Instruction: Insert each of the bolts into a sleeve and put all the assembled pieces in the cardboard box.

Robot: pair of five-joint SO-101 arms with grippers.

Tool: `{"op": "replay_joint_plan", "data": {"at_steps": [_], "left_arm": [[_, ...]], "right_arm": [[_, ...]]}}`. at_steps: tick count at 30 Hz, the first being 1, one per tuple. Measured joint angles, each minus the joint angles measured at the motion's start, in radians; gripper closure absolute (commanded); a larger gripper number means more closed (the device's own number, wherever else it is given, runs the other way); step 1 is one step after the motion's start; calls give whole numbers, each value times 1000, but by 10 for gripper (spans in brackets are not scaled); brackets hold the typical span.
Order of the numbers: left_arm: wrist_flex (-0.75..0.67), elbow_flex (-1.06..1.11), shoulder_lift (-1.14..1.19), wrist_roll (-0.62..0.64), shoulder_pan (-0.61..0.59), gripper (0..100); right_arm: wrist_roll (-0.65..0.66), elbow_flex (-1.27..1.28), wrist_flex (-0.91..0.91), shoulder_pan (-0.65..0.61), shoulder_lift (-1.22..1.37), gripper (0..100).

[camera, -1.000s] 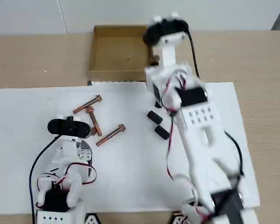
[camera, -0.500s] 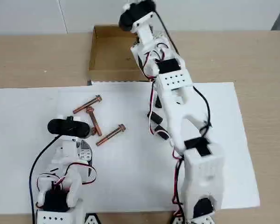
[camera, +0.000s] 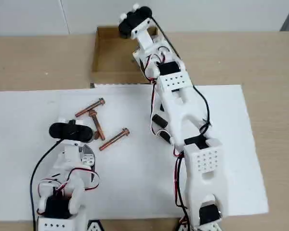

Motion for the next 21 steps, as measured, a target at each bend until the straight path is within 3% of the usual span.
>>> {"op": "replay_joint_plan", "data": {"at_steps": [8,14,21], "left_arm": [[0,0,0,-2,0,995],[0,0,0,-2,0,995],[0,0,0,-2,0,995]], "right_arm": [[0,0,201,2,-60,969],[-5,0,388,0,-164,994],[-206,0,640,0,-230,994]]}}
